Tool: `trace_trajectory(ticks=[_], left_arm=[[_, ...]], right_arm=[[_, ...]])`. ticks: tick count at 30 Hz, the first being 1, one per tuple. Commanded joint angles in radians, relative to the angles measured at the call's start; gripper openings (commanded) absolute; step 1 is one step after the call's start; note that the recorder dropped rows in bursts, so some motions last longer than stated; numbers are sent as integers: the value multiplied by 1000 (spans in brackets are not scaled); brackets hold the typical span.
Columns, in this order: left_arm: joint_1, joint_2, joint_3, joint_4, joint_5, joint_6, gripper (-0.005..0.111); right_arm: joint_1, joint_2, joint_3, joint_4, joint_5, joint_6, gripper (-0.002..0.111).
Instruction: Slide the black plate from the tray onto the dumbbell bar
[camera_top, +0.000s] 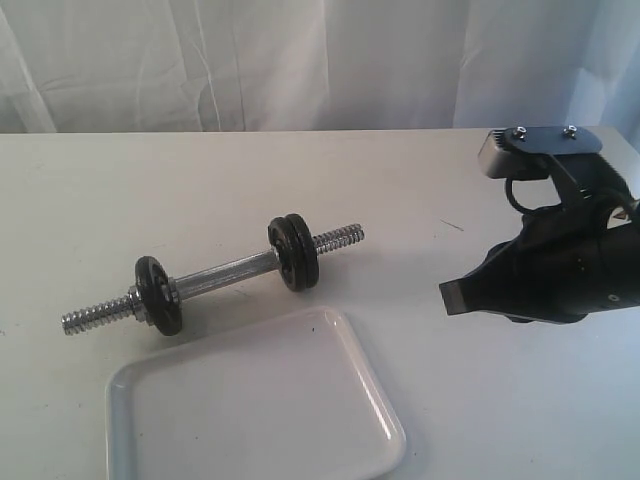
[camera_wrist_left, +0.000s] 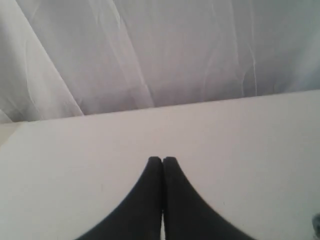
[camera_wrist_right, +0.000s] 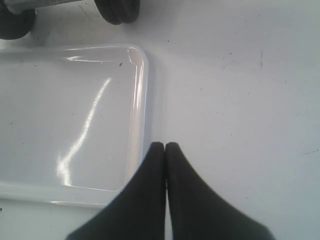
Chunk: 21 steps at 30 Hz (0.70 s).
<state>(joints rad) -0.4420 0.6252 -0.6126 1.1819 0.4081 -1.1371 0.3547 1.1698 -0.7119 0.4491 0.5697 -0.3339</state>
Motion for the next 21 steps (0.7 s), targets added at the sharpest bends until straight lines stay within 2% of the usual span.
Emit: trace_trajectory(ticks=[1, 3, 5, 7, 11, 12, 16, 19, 21], left_arm=[[1, -89, 95, -332, -118, 393, 0], [1, -144, 170, -504, -268, 647, 0], [1, -202, 240, -656, -387, 811, 0], [1, -269, 310, -738, -454, 853, 0], [32, -378, 411, -844, -430, 853, 0], [76, -426, 460, -877, -428, 853, 0], [172, -520, 535, -948, -427, 883, 0], [287, -621, 601, -1228, -373, 1137, 0], [354, -625, 602, -1233, -311, 1137, 0]], right_arm=[[-7, -8, 3, 2, -9, 2, 0], [-7, -8, 3, 2, -11, 2, 0], [-7, -8, 3, 2, -11, 2, 0], [-7, -8, 3, 2, -11, 2, 0], [-7, -8, 3, 2, -11, 2, 0], [-7, -8, 3, 2, -11, 2, 0], [-7, -8, 3, 2, -11, 2, 0], [-7, -8, 3, 2, -11, 2, 0], [-7, -8, 3, 2, -11, 2, 0]])
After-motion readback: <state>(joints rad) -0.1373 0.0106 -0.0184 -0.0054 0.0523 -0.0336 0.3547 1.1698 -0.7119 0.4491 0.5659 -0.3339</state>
